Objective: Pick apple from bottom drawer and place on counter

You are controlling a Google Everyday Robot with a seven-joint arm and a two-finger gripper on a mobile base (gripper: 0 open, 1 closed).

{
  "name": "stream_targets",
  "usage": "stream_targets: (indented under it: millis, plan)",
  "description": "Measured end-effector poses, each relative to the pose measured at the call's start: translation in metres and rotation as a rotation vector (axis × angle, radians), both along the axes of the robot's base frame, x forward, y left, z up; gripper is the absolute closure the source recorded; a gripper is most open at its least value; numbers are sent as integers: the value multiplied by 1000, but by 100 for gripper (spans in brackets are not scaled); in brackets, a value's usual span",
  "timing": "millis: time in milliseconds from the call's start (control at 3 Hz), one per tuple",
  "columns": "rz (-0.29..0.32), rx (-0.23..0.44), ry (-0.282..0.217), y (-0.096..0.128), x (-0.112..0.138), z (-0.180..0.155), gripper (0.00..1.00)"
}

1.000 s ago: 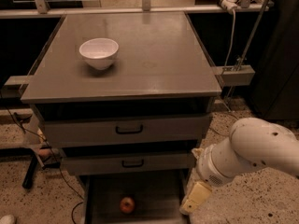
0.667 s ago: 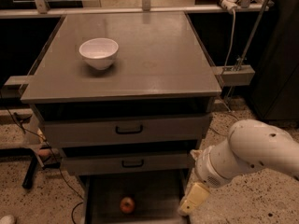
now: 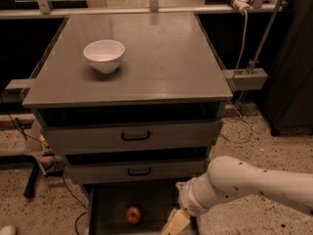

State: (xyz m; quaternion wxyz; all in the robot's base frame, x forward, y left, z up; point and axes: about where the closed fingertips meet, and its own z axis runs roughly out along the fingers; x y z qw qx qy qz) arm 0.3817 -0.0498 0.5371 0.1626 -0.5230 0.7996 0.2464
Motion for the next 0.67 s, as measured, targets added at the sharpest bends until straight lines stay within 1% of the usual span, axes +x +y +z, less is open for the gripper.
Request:
stream_targets:
  millis: [333, 667]
  plan:
    - [-23, 84, 77, 26, -5, -53, 0]
    - [-23, 84, 77, 26, -5, -53, 0]
